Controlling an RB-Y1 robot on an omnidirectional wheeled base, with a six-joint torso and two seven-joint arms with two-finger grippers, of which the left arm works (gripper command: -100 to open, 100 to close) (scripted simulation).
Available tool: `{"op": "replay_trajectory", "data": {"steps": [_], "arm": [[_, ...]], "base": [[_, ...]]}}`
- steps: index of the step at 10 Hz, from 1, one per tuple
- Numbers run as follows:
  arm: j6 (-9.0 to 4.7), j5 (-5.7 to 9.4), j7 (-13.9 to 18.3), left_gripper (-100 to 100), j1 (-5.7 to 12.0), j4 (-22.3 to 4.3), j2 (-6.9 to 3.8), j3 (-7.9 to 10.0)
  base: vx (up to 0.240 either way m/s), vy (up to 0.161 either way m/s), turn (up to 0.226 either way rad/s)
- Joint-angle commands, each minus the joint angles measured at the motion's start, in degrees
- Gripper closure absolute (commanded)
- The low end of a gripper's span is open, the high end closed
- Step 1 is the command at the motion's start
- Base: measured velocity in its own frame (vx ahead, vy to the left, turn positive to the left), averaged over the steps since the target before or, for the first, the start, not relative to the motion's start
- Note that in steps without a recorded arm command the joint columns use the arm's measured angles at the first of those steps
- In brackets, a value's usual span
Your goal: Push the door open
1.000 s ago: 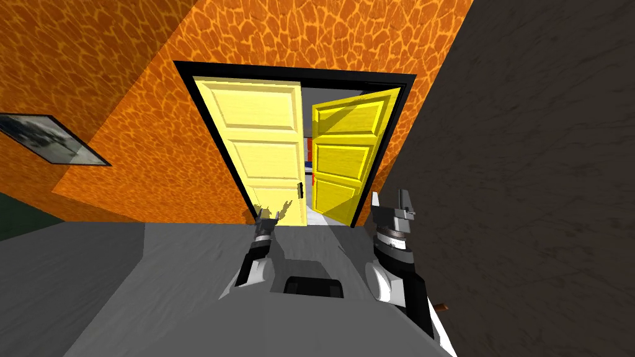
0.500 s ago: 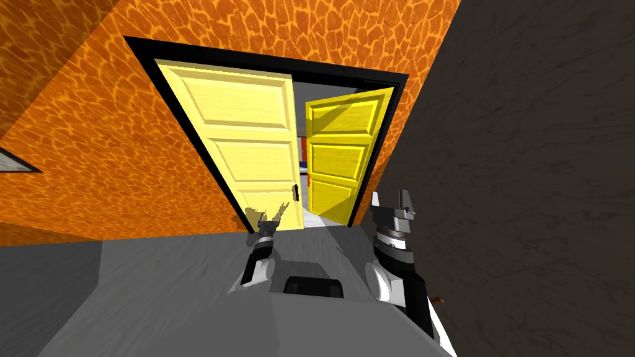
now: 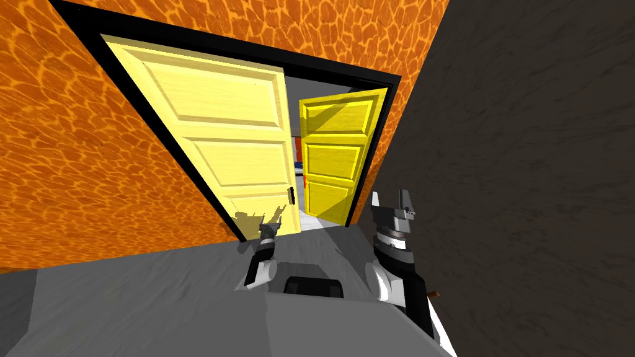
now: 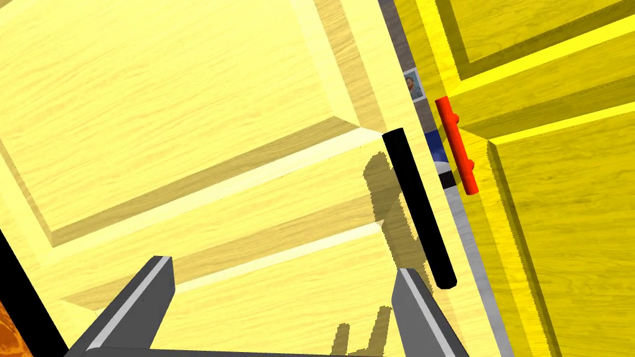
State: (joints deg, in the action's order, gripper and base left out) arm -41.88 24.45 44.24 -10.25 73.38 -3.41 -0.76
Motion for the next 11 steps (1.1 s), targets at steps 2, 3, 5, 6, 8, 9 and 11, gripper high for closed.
{"op": "replay_trajectory", "data": {"steps": [2, 3, 5, 6, 8, 9, 11], "arm": [[-1.38, 1.76, 2.61, -100, 1.81, -4.22, 0.49, -0.22], [-1.82, 2.41, 3.56, -100, 2.32, -5.59, 0.67, -0.33], [-2.63, 3.63, 5.31, -100, 3.27, -8.14, 1.12, -0.53], [-3.03, 4.23, 6.17, -100, 3.73, -9.38, 1.35, -0.63], [-3.83, 5.42, 7.89, -100, 4.66, -11.86, 1.81, -0.82], [-4.19, 5.95, 8.66, -100, 5.08, -12.97, 2.07, -0.91], [-5.21, 7.49, 10.87, -100, 6.28, -16.18, 2.85, -1.16]], "base": [[0.082, 0.045, -0.119], [0.077, 0.064, -0.148], [0.074, 0.057, -0.134], [0.085, 0.06, -0.119], [0.083, 0.056, -0.125], [0.088, 0.045, -0.088], [0.101, 0.086, -0.174]]}}
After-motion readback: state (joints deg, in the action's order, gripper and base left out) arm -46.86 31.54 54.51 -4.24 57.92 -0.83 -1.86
